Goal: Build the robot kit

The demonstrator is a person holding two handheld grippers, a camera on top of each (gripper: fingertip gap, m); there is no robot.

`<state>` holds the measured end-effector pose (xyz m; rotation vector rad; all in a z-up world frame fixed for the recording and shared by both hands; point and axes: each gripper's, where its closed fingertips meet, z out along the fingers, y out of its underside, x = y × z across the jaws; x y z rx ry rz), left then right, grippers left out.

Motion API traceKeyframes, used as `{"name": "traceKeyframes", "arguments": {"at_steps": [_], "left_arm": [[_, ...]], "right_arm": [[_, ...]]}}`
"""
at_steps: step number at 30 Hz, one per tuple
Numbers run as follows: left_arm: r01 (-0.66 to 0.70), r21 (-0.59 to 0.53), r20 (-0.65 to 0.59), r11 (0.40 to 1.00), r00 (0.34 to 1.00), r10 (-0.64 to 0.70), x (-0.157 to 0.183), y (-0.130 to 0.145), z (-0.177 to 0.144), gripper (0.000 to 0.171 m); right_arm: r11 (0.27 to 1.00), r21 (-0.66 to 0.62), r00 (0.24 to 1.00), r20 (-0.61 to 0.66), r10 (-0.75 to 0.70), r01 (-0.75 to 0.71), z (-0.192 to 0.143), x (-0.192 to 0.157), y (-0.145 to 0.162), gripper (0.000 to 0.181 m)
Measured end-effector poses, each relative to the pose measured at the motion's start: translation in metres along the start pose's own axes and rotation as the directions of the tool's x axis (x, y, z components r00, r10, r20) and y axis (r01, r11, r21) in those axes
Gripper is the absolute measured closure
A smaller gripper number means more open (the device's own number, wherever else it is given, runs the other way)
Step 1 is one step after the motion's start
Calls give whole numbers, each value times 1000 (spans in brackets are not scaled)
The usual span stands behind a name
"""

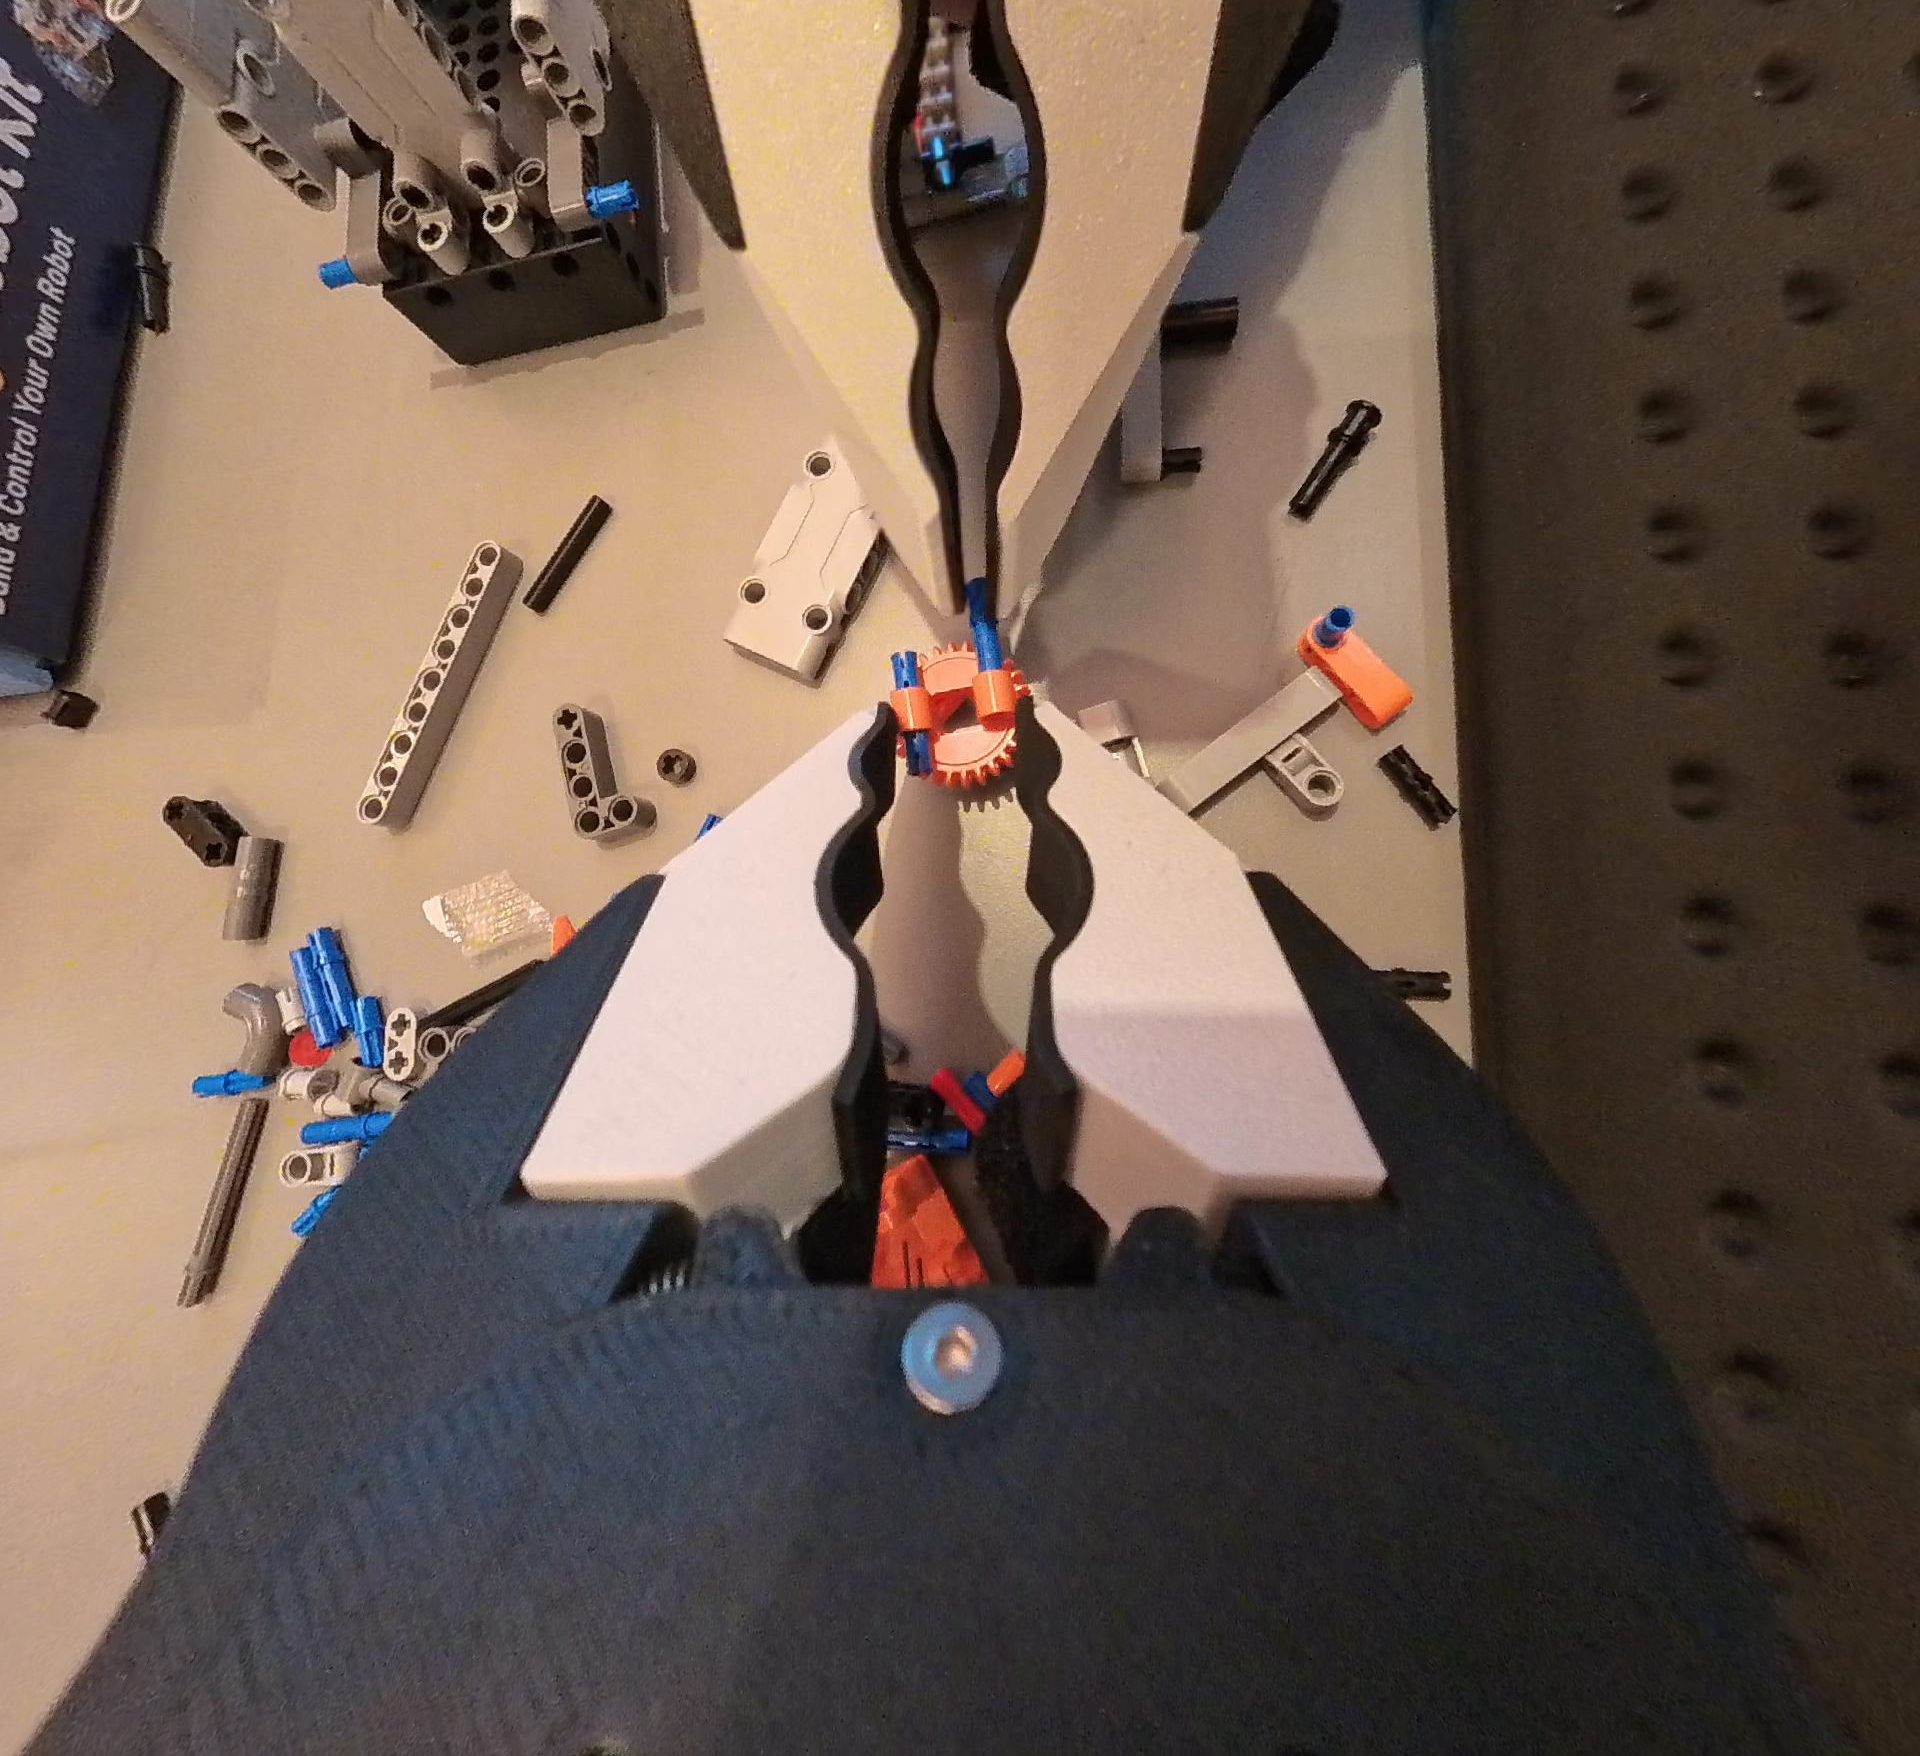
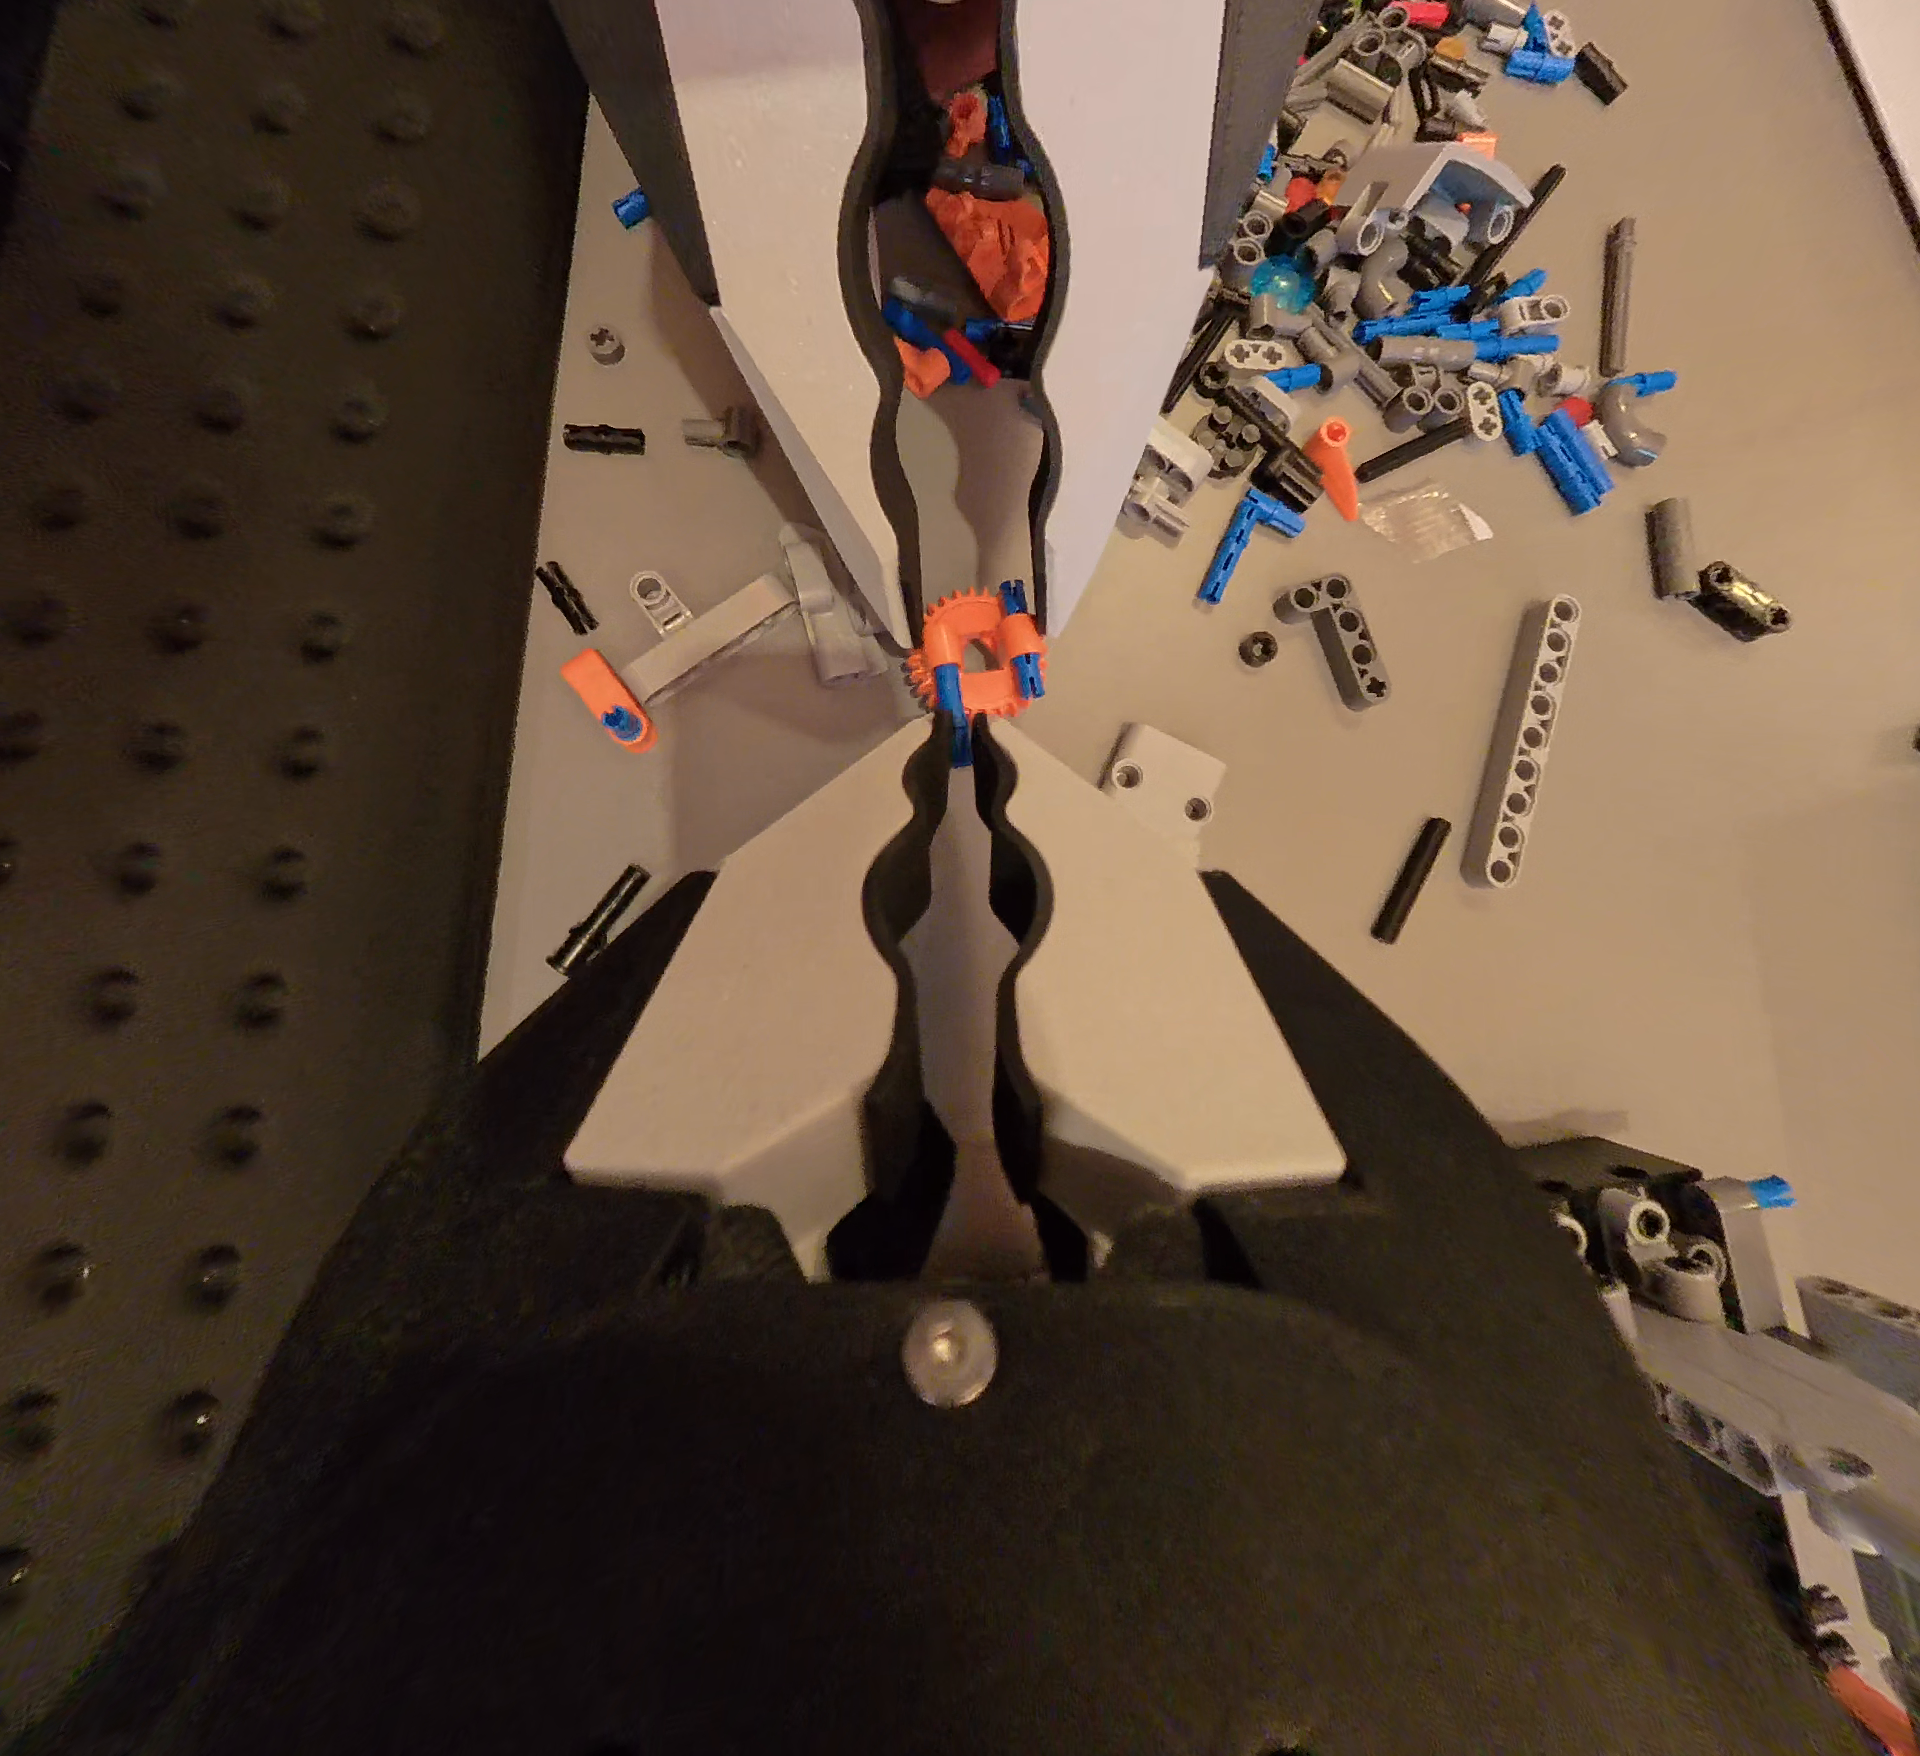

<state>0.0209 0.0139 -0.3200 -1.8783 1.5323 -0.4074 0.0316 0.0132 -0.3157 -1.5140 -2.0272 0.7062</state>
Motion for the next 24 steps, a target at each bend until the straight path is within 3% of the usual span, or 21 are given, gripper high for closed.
{"name": "traceKeyframes", "arguments": {"at_steps": [7,24], "left_arm": [[1,5,-5,1000,1000,-1,1,-1,1,151],[-21,-6,31,1000,999,21,0,-2,1,152]], "right_arm": [[1000,2,1000,18,23,-23,-2,0,3,171],[997,-56,998,-28,-62,61,3,-4,-1,181]]}}
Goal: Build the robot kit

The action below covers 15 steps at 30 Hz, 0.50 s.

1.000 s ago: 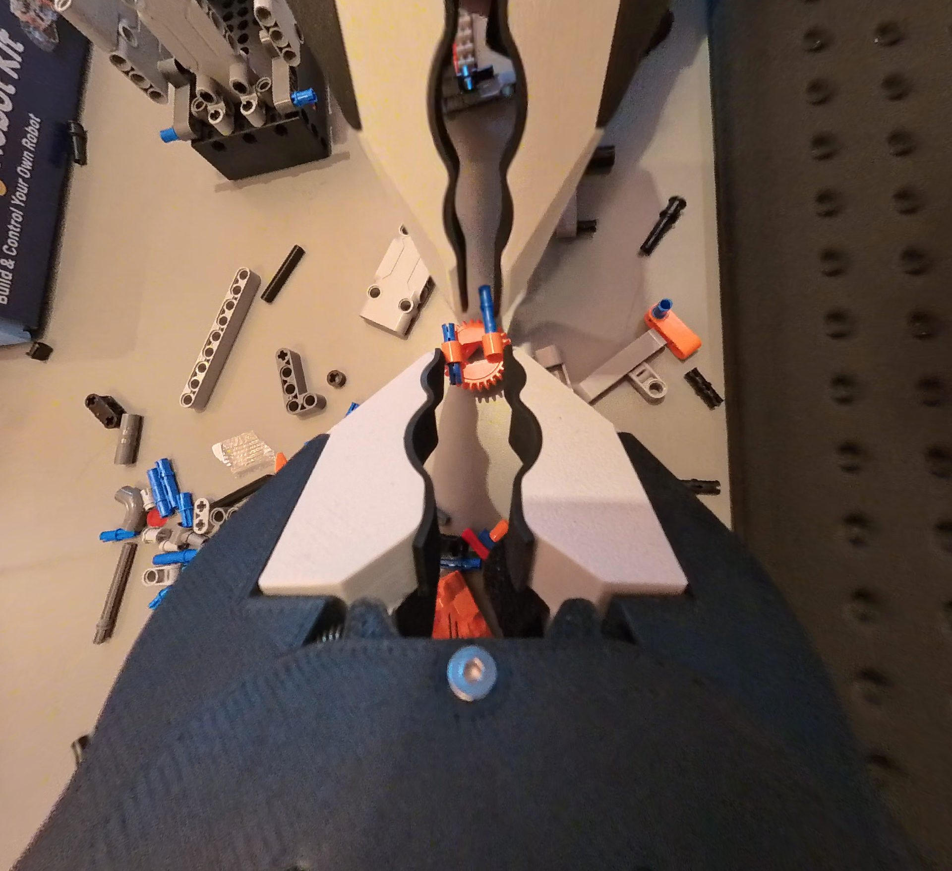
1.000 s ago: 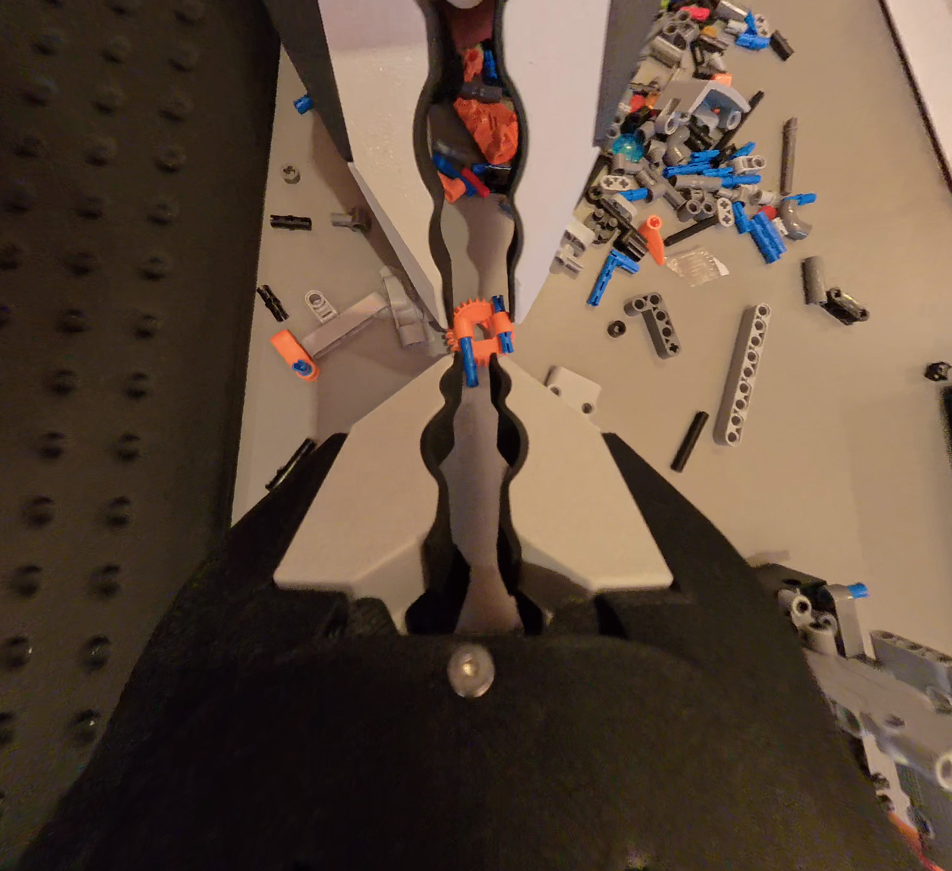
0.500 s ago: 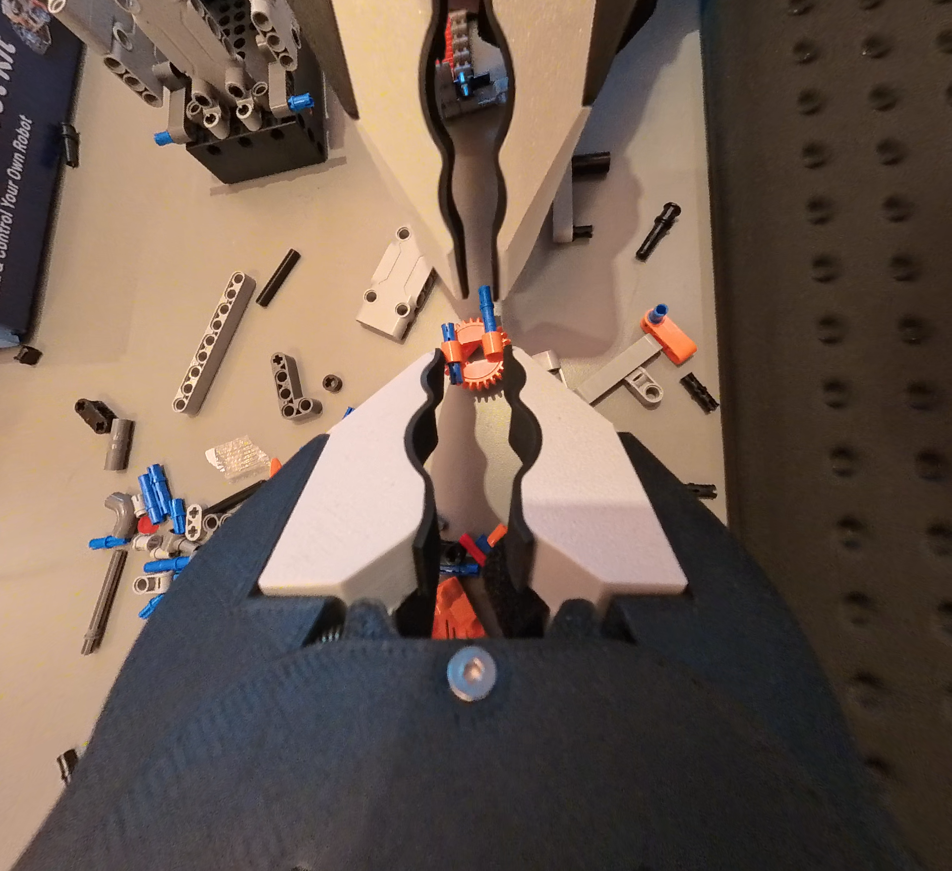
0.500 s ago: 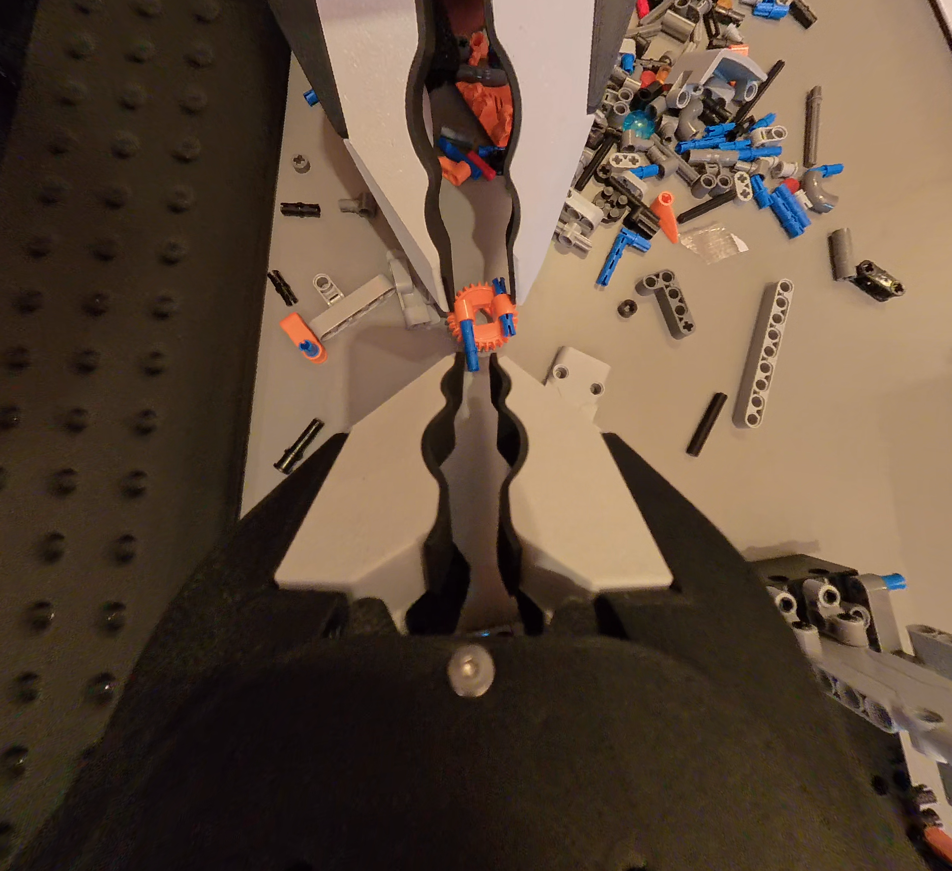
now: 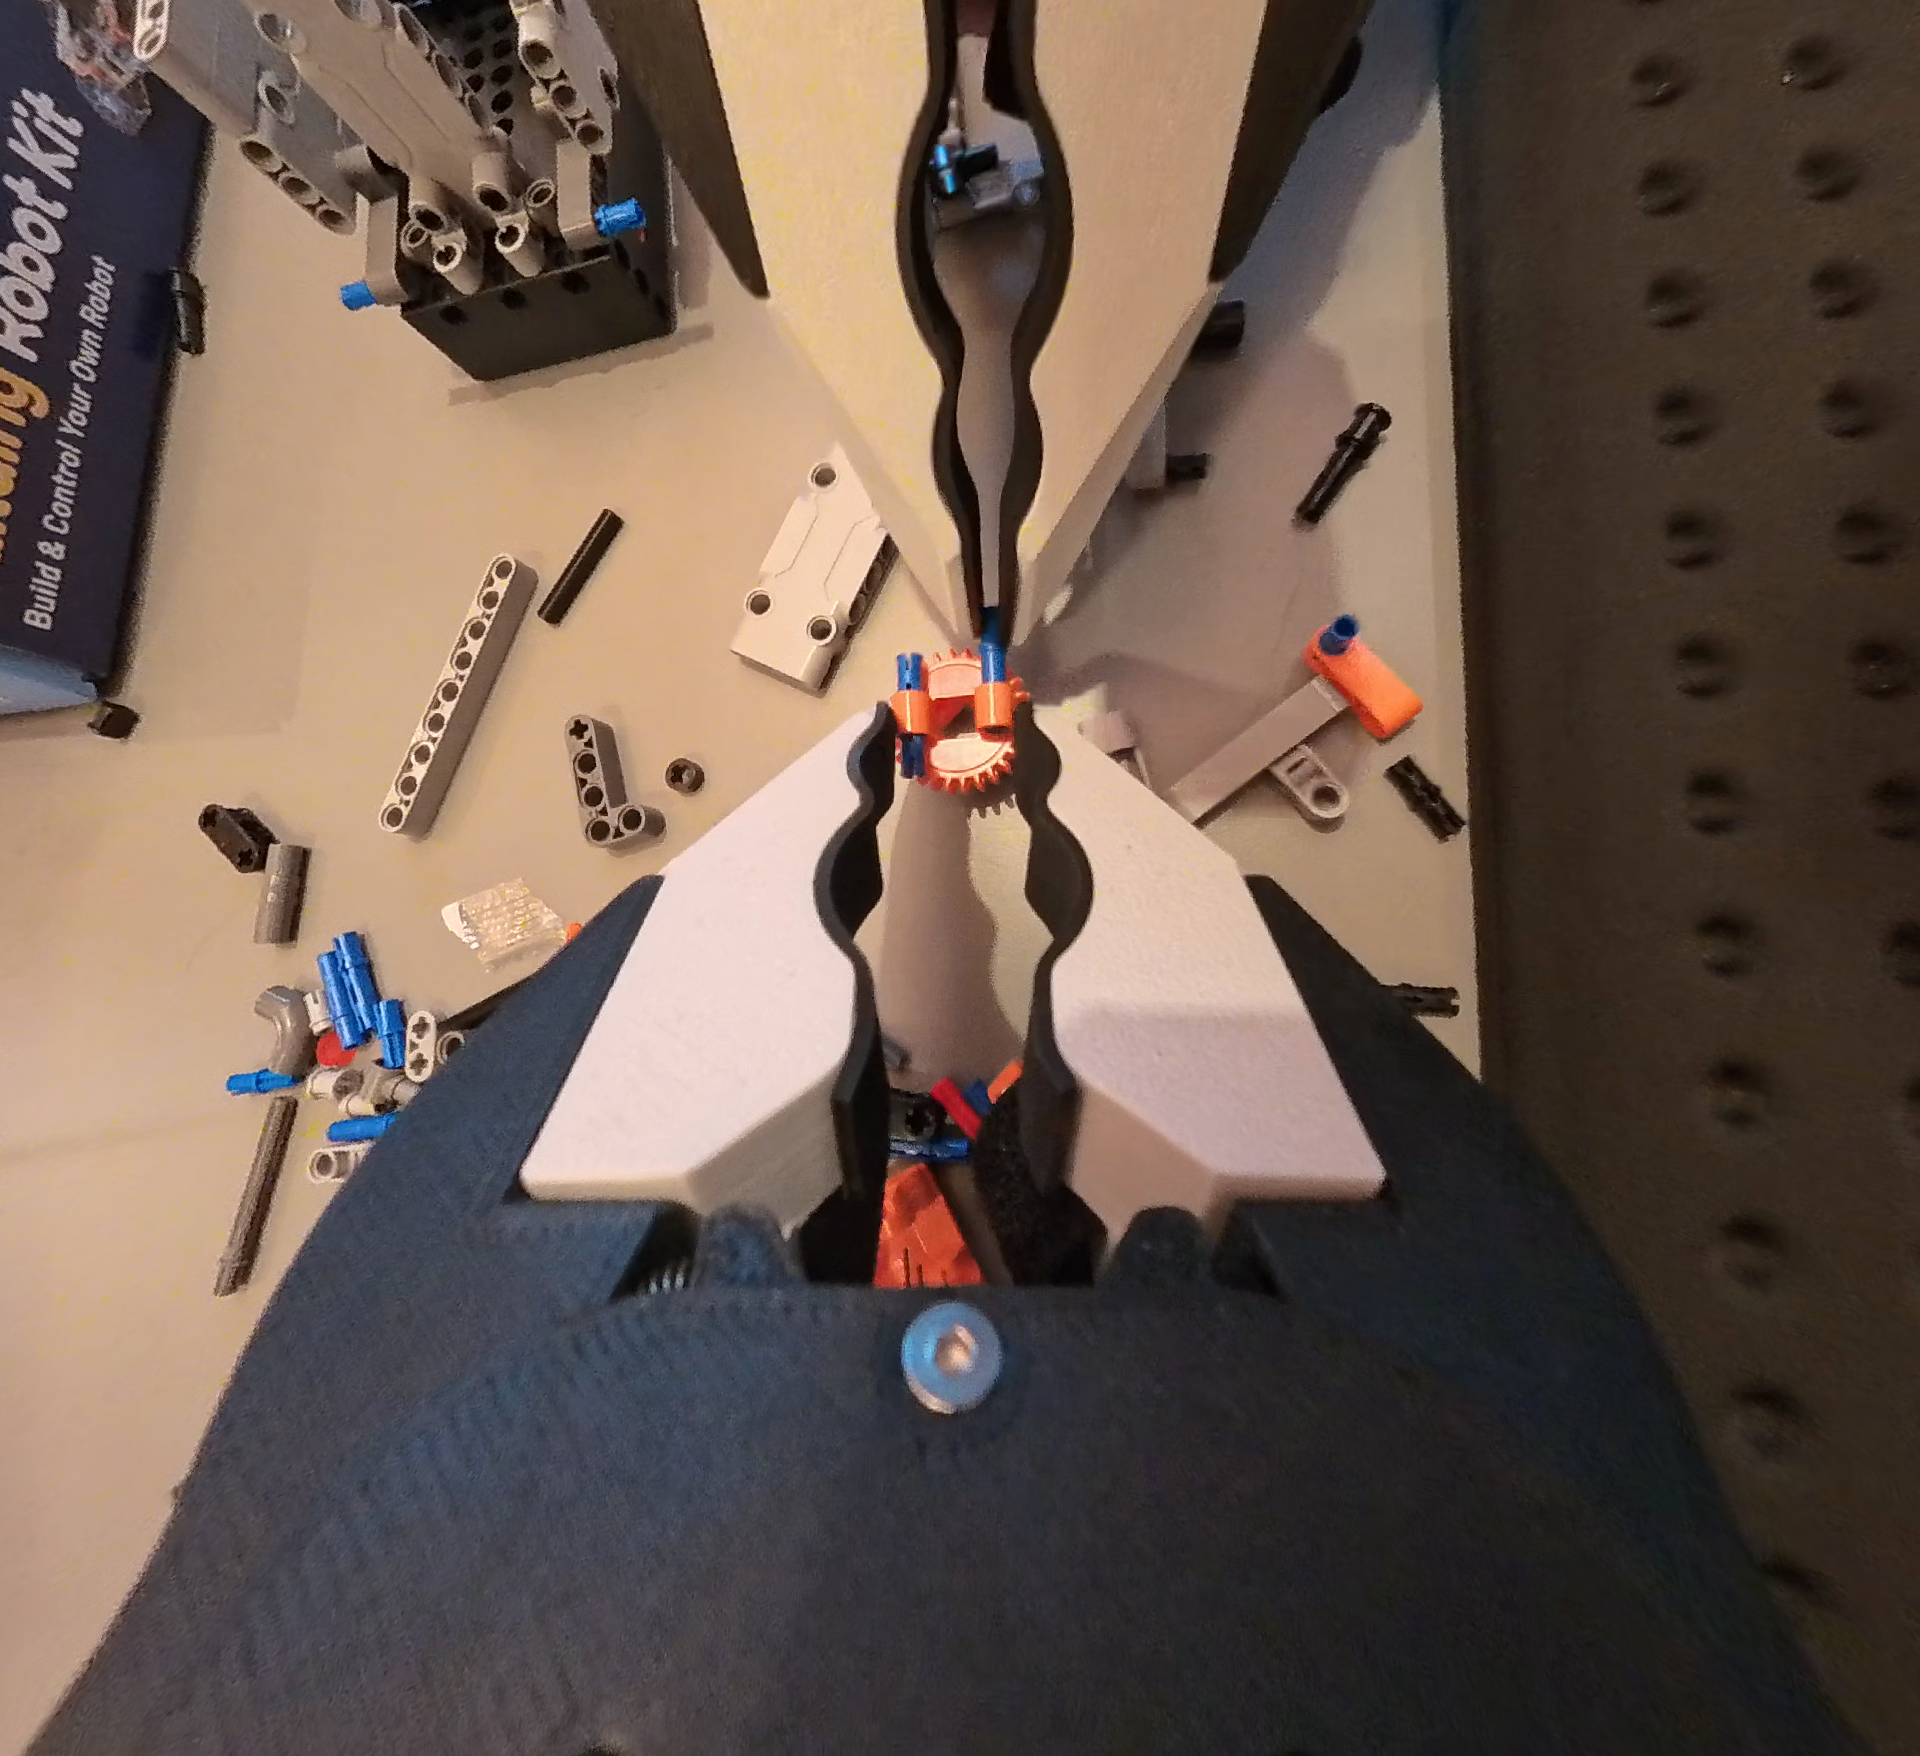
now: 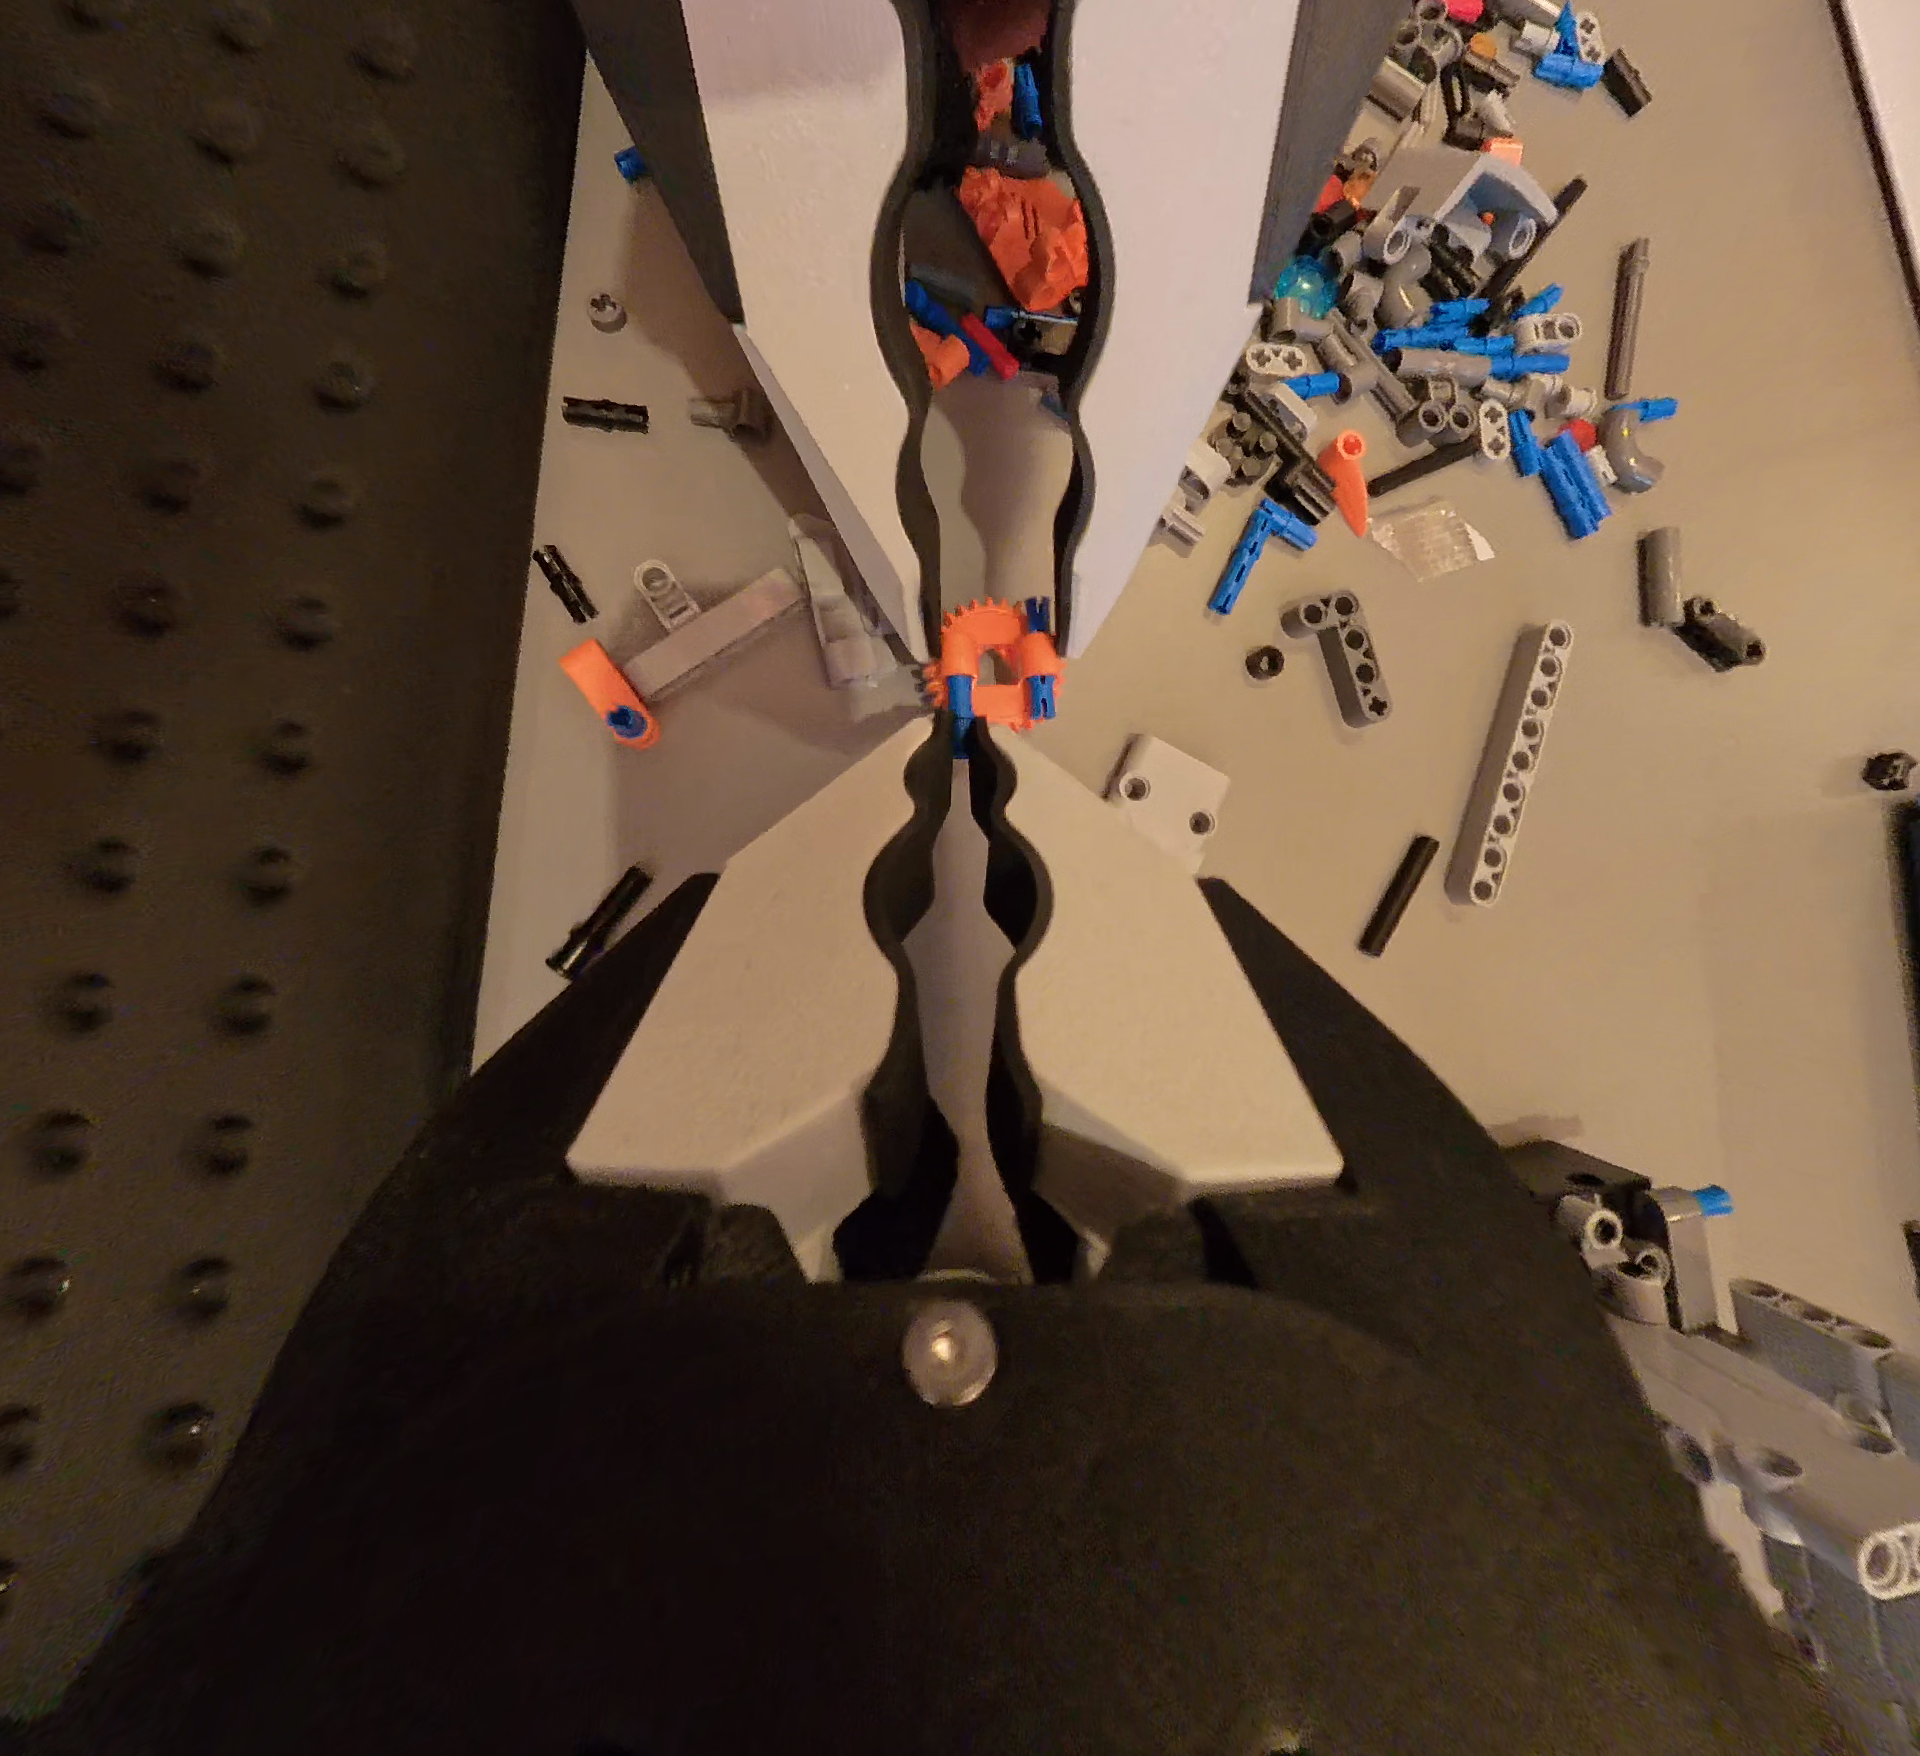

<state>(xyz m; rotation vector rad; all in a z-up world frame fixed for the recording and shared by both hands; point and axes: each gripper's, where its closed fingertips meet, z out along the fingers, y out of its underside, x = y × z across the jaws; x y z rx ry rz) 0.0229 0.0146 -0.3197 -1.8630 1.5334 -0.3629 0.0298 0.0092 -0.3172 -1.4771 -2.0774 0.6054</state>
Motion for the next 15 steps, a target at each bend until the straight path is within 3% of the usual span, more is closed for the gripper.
{"name": "traceKeyframes", "arguments": {"at_steps": [4,15], "left_arm": [[-16,2,3,1000,1000,16,2,-4,3,151],[17,-7,18,1000,1000,-17,-5,2,1,149]], "right_arm": [[1000,-2,1000,8,-30,30,5,-5,-8,181],[996,62,998,25,66,-67,-2,-1,-4,175]]}}
